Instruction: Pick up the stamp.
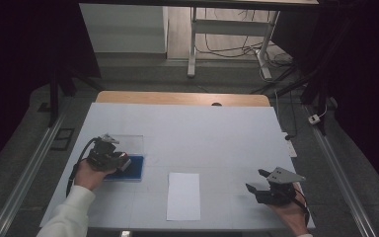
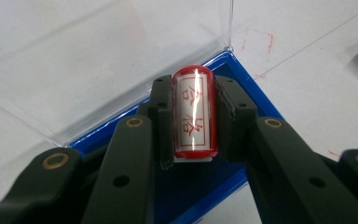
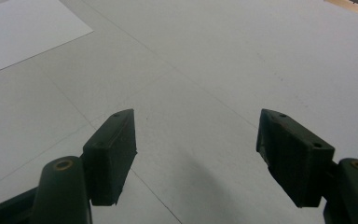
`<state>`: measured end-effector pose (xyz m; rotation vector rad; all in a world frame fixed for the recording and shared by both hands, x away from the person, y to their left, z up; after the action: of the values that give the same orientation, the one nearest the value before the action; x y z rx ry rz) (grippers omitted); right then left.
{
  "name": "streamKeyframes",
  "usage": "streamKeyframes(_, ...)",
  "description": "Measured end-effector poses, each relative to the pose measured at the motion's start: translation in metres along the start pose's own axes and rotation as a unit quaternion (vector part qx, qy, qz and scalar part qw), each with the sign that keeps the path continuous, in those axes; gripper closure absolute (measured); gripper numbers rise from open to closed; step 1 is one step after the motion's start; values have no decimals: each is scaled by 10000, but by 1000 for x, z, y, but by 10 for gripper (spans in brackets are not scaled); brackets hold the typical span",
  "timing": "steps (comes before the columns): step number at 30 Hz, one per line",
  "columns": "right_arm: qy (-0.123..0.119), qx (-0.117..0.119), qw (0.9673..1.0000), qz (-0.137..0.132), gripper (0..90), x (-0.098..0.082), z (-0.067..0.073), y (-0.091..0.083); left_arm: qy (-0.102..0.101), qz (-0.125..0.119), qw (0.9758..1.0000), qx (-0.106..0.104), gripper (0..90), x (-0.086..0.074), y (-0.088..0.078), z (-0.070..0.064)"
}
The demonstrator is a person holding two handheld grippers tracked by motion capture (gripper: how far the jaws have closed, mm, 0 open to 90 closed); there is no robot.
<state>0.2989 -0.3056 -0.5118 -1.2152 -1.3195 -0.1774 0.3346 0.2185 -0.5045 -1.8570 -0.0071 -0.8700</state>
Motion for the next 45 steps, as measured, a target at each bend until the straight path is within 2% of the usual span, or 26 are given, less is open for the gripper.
streamKeyframes(10,-14,8,10000,6,280,0,0,0,31,-58,10000,-41,699,-1,-3,-1)
streamKeyframes(21,-2,35,10000,5,281,0,2,1,162,-277,9992,-218,699,-2,-21,-5)
streamKeyframes(32,-15,33,10000,18,282,-1,2,2,401,-304,9984,-247,699,4,-42,-11)
streamKeyframes(45,-60,53,10000,57,286,-1,3,3,533,-276,9977,-300,699,5,-50,-14)
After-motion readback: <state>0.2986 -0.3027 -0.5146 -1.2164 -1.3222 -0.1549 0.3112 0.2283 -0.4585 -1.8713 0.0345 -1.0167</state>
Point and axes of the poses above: each handheld gripper's, and its own axes: y roughly forward along the jaws, x roughly out of its top, z roughly to its left, the point moved 2 cm from there along y, roughly forward along the jaws, and after that the axes turned 8 degrees about -x, right-handed, at the moved point
